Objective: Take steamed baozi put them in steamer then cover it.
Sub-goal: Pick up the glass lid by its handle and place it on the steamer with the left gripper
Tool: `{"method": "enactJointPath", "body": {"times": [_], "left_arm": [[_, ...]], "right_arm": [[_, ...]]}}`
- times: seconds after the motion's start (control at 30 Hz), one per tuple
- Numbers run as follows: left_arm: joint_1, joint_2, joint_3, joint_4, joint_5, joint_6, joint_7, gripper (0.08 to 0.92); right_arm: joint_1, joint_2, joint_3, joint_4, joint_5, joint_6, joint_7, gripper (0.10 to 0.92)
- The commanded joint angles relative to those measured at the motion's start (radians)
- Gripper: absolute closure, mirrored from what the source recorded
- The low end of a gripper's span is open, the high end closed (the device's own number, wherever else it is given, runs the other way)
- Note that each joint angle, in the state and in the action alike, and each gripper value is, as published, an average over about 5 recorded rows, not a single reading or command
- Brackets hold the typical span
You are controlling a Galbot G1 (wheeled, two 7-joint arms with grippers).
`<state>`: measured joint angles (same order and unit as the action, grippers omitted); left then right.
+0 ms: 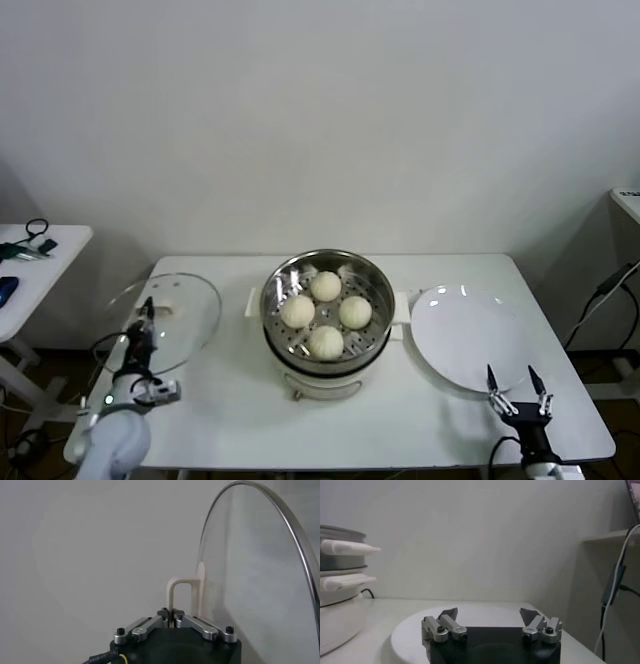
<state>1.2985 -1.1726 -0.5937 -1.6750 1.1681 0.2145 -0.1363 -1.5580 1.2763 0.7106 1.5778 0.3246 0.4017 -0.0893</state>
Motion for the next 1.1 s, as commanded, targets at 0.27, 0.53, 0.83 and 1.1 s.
{"method": "enactJointPath", "body": {"times": [0.27, 0.53, 0.83, 1.1], "left_arm": [[0.010, 0.154, 0.030, -0.356, -0.160, 0.212, 0.185, 0.864], [-0.080, 0.123, 0.291, -0.500, 0.012, 0.450, 0.314, 0.864], [-0.202, -0.013, 0.560, -0.497, 0.216, 0.536, 0.430, 0.864], [-0.282, -0.229, 0.717, -0.390, 0.427, 0.541, 0.494, 0.864]], "right_arm": [[0.026, -0.012, -0.004, 0.003, -0.053, -0.069, 0.067, 0.203], [0.020, -0.039, -0.020, 0.015, -0.084, -0.125, 0.024, 0.203], [0.040, -0.051, -0.039, 0.001, -0.075, -0.118, 0.017, 0.203], [0.063, -0.069, -0.043, -0.020, -0.037, -0.107, 0.014, 0.203]]}}
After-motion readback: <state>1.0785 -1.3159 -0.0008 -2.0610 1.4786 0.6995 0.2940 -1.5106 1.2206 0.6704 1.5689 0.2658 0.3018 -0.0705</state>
